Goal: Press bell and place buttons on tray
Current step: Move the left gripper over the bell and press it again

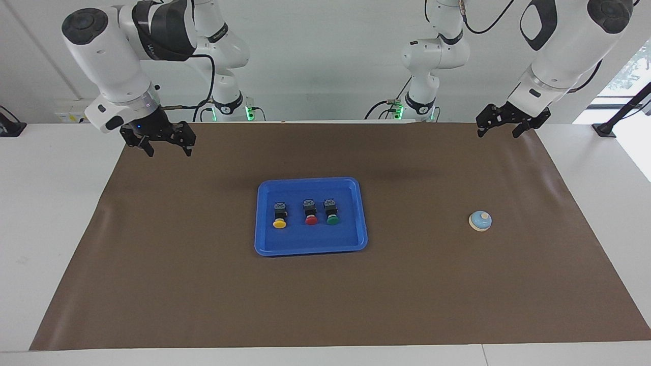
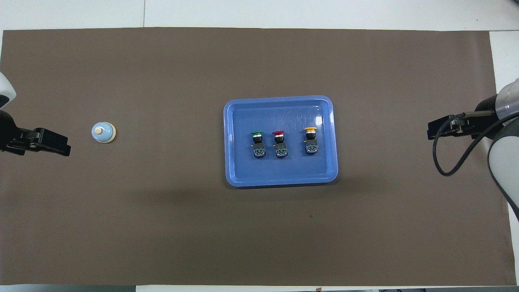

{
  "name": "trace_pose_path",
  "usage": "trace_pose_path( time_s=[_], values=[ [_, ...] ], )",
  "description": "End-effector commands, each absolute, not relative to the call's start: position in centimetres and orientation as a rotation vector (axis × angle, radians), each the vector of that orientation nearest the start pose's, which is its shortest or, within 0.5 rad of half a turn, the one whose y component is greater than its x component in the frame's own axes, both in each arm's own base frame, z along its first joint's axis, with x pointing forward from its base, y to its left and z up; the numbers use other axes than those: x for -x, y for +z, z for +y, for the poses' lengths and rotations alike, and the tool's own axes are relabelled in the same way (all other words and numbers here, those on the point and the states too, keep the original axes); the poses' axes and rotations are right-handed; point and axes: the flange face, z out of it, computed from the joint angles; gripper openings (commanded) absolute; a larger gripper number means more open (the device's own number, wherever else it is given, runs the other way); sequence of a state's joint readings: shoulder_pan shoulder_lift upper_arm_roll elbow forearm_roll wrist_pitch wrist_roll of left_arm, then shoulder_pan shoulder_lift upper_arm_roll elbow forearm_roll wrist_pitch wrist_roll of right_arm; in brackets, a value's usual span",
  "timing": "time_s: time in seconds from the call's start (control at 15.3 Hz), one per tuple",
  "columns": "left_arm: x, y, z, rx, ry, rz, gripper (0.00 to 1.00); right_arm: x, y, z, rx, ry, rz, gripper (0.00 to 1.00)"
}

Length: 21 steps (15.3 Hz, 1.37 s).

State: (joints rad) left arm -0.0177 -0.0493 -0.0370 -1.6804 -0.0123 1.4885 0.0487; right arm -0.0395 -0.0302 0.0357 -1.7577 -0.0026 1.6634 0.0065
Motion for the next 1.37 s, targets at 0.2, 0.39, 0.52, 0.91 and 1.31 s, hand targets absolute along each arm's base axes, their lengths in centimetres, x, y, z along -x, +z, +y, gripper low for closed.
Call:
trace_pose_path(
  time_s=[0.2, 0.39, 0.52, 0.91, 1.31],
  values=[
    [-52.7, 56.0, -2.8, 3.129, 0.055, 0.135, 0.00, -54.1, 56.0, -0.4, 3.149, 0.102, 0.003, 1.00],
    [-53.8, 51.0, -1.0, 3.133, -0.009, 0.094, 0.00, -54.1, 56.0, -0.4, 3.149, 0.102, 0.003, 1.00],
    [-55.4, 45.8, -0.7, 3.137, 0.036, 0.078, 0.00, -54.1, 56.0, -0.4, 3.149, 0.102, 0.003, 1.00],
    [-57.5, 36.2, 1.3, 3.142, -0.031, 0.025, 0.00, -54.1, 56.0, -0.4, 3.149, 0.102, 0.003, 1.00],
    [-58.6, 35.7, 1.8, 3.141, -0.094, 0.013, 0.00, -54.1, 56.0, -0.4, 3.149, 0.102, 0.003, 1.00]
  ],
)
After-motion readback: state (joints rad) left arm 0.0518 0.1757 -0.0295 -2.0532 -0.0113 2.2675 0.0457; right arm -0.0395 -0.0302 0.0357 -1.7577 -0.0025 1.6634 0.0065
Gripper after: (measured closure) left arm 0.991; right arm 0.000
